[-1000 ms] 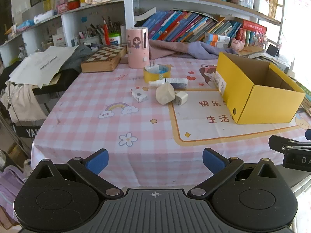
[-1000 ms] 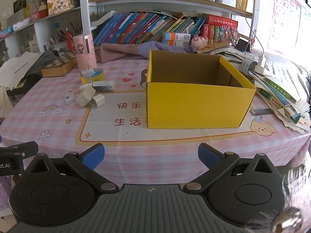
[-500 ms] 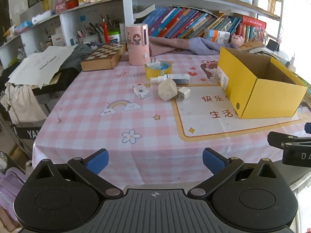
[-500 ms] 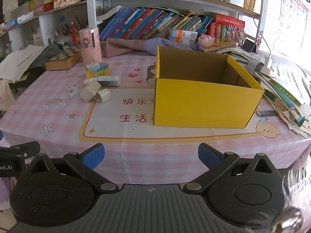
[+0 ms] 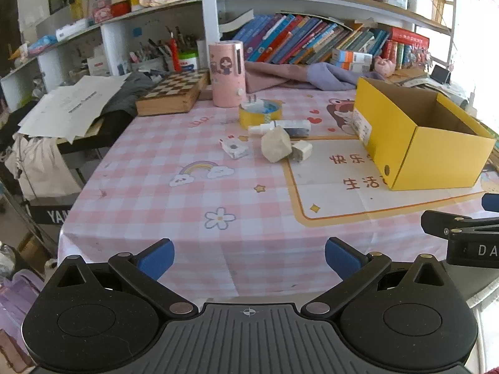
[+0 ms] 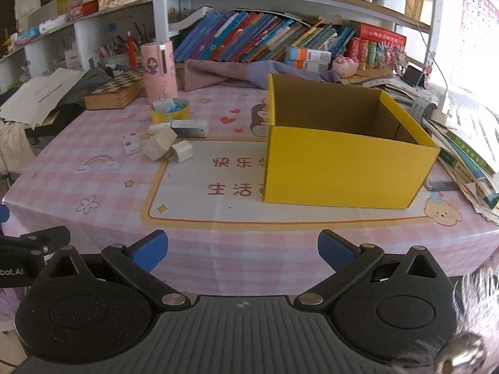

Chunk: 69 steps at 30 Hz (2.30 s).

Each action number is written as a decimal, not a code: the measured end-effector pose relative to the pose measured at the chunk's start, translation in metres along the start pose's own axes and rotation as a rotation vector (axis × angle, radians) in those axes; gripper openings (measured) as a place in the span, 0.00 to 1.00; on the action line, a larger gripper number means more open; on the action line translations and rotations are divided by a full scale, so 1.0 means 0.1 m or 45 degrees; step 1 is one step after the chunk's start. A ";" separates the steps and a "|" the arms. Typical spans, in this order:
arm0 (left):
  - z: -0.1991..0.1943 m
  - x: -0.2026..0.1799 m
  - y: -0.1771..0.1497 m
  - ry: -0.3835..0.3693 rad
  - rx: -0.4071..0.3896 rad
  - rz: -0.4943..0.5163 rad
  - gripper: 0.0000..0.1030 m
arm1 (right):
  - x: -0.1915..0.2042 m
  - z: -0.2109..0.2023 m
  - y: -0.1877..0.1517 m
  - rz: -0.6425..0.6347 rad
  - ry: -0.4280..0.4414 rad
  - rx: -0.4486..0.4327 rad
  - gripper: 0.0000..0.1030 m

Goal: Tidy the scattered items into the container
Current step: 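Move both tools toward the small items beside the yellow box, then grasp the white charger plug with the right tool while the left tool grasps the small white-red box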

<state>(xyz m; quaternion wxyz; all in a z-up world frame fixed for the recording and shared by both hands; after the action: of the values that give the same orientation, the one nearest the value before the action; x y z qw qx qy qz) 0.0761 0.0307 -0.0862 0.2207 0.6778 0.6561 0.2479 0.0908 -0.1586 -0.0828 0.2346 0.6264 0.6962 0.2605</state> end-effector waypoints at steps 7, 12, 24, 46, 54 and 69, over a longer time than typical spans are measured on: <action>-0.07 0.19 0.00 0.046 -0.046 -0.028 1.00 | 0.20 -0.02 0.05 -0.040 0.049 -0.028 1.00; -0.10 0.32 0.00 0.060 -0.051 -0.060 1.00 | 0.31 -0.06 0.12 -0.029 0.124 -0.042 1.00; -0.13 0.54 0.03 0.067 -0.068 -0.114 1.00 | 0.67 -0.05 0.25 -0.147 0.172 -0.066 0.99; 0.31 0.55 0.34 0.026 -0.052 -0.163 1.00 | 0.75 0.40 0.57 -0.216 0.214 -0.034 0.82; 0.62 0.49 0.56 0.023 -0.024 -0.154 0.97 | 0.78 0.69 0.77 -0.258 0.226 -0.026 0.68; 1.16 0.46 0.95 0.051 0.062 -0.144 0.92 | 0.75 1.36 1.11 -0.256 0.257 0.091 0.59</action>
<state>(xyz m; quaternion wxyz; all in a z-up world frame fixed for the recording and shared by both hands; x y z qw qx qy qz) 0.2232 0.0754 -0.1155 0.2046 0.6395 0.7036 0.2325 0.2548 -0.0663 -0.1121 0.1660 0.5320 0.7844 0.2723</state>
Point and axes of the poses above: each gripper's, at about its wrist camera, not at the fingertips, and z roughly the way its jaws point, x to its left, y to its top, the point moved 10 cm from there along z, roughly the way its jaws point, and after that the axes turned 8 degrees about x, right-handed, at the moved point
